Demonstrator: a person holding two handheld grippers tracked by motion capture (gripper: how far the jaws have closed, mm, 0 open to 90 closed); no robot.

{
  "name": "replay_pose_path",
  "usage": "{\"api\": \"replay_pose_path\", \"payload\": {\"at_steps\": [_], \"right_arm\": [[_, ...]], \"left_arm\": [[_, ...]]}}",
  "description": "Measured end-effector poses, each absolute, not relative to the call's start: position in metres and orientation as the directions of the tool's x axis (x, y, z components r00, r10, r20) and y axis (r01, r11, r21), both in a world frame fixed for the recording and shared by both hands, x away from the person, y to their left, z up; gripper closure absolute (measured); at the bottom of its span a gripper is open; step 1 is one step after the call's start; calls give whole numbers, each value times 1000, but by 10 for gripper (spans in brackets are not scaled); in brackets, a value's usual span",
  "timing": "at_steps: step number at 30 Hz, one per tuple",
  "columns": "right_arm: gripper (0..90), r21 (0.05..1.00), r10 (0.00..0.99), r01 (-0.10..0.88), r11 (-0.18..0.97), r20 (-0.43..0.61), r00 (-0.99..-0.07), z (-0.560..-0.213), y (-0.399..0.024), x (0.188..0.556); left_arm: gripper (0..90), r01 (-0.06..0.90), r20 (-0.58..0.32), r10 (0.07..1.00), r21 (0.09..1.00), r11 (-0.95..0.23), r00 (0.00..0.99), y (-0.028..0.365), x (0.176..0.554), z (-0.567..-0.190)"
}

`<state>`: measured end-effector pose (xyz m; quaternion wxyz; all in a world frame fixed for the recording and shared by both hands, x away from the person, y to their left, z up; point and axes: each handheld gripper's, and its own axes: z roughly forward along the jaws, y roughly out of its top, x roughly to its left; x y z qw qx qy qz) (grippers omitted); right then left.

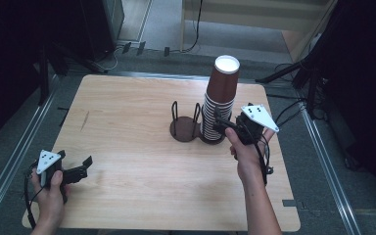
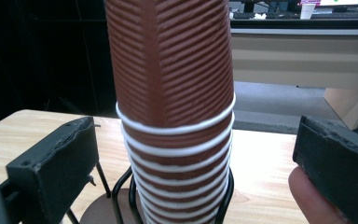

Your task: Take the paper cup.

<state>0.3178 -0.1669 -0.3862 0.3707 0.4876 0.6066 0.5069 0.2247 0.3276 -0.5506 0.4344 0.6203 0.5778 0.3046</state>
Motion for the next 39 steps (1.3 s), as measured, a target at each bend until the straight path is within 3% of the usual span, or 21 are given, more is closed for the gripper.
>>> {"api": "replay_pose_path", "payload": {"at_steps": [39], "right_arm": [[0,982,978,187,-16,55,-203,-387,-138,373]], "left_arm": [[0,456,-125,981,889,44,149,328,225,-551]]}}
